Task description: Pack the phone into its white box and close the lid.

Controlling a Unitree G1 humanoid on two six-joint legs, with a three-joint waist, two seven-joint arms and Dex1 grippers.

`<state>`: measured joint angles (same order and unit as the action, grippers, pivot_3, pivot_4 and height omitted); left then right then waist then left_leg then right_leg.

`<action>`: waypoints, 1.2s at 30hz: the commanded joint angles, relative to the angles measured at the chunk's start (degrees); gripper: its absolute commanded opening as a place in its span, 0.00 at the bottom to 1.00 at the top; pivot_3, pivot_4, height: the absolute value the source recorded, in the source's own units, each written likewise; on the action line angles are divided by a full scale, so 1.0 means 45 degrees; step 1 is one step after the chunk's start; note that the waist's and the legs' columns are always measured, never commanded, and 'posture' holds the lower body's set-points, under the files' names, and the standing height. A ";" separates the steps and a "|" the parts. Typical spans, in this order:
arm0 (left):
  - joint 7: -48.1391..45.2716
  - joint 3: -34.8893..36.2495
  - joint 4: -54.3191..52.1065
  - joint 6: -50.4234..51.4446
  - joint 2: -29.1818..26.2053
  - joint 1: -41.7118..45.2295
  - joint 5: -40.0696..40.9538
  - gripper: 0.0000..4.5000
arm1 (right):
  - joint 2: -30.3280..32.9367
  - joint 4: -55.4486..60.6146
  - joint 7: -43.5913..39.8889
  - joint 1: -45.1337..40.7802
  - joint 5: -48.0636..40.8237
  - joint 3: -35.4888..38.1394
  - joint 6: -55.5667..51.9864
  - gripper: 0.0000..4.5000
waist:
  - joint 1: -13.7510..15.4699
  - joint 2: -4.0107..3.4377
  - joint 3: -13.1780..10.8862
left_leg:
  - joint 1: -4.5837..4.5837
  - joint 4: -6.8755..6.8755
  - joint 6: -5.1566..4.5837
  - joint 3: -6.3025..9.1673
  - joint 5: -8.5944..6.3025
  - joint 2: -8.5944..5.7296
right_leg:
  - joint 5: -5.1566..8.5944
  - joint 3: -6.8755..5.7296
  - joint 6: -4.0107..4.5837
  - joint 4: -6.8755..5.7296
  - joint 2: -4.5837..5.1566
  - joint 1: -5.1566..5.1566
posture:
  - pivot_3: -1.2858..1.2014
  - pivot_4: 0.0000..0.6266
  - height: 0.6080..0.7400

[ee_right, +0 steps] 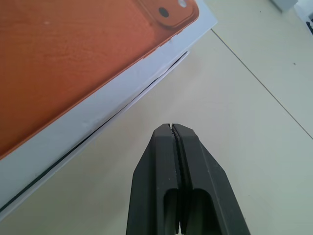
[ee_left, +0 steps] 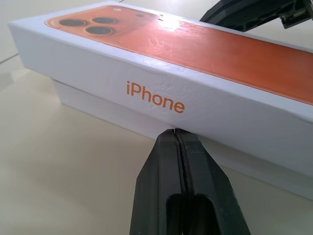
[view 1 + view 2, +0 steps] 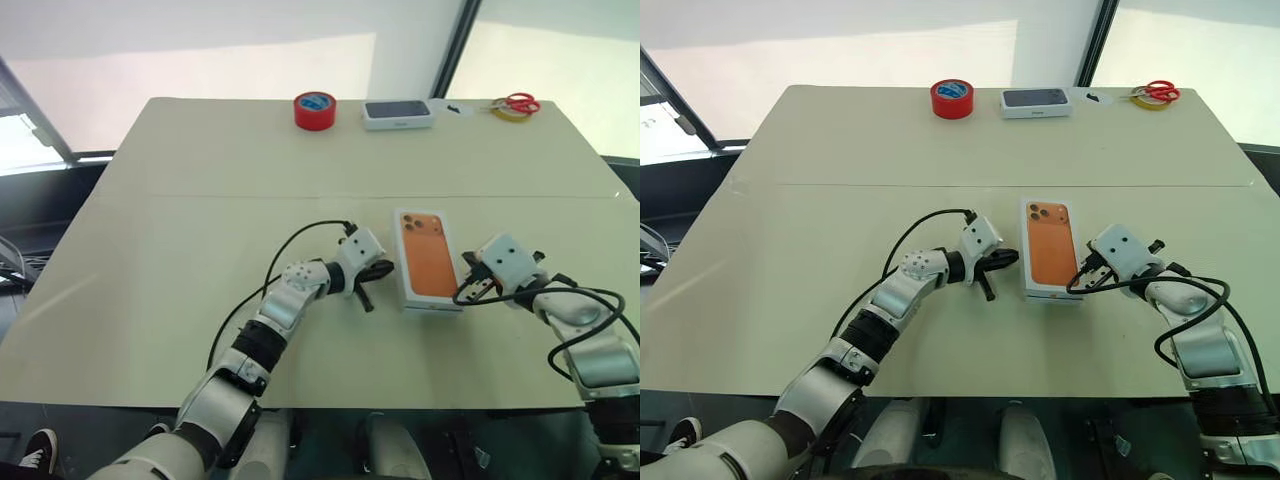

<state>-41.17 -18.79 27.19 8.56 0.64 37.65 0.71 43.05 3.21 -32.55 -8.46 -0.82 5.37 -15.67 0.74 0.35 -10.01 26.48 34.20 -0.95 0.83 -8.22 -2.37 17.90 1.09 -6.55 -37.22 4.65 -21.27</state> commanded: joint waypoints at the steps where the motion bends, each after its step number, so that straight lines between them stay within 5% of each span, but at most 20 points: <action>1: -0.0024 0.0226 -0.0803 0.0091 -0.0070 -0.0119 0.0215 0.00 | -0.0013 -0.0046 0.0034 -0.0328 -0.0194 0.0516 0.0329 0.01 | 0.0001 -0.0001 0.0001 | -0.0001 -0.0001 0.0000 0.0000 0.0000 0.0000 | 0.0000 -0.0001 0.0000 -0.0001 -0.0001 0.0000 | 0.52 0.24 0.98; 8: -0.0168 0.0073 -0.0882 0.0324 -0.0649 -0.0110 0.0009 0.00 | -0.0024 -0.0210 -0.0060 -0.0429 -0.0157 0.0341 0.0491 0.01 | -0.0001 -0.0001 0.0001 | -0.0001 0.0000 -0.0001 -0.0001 0.0001 0.0000 | 0.0000 -0.0001 0.0000 -0.0002 -0.0002 0.0000 | 0.52 0.24 0.98; 36: -0.0318 0.0208 0.0899 -0.0611 0.0487 0.0867 0.0188 0.00 | -0.0182 0.1306 -0.1568 0.0253 -0.1935 0.0933 0.0479 0.01 | 0.0007 -0.0001 0.0001 | -0.0002 0.0004 -0.0002 0.0000 0.0002 0.0000 | -0.0004 -0.0001 -0.0007 -0.0009 -0.0004 0.0000 | 0.52 0.24 0.98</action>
<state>-40.98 -16.89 32.78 7.53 1.47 39.89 1.21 41.62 6.32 -38.87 -7.23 -8.66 8.58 -14.45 0.77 0.35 -10.01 26.47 34.22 -0.96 0.83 -8.21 -2.36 17.89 1.09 -6.59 -37.26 4.63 -21.27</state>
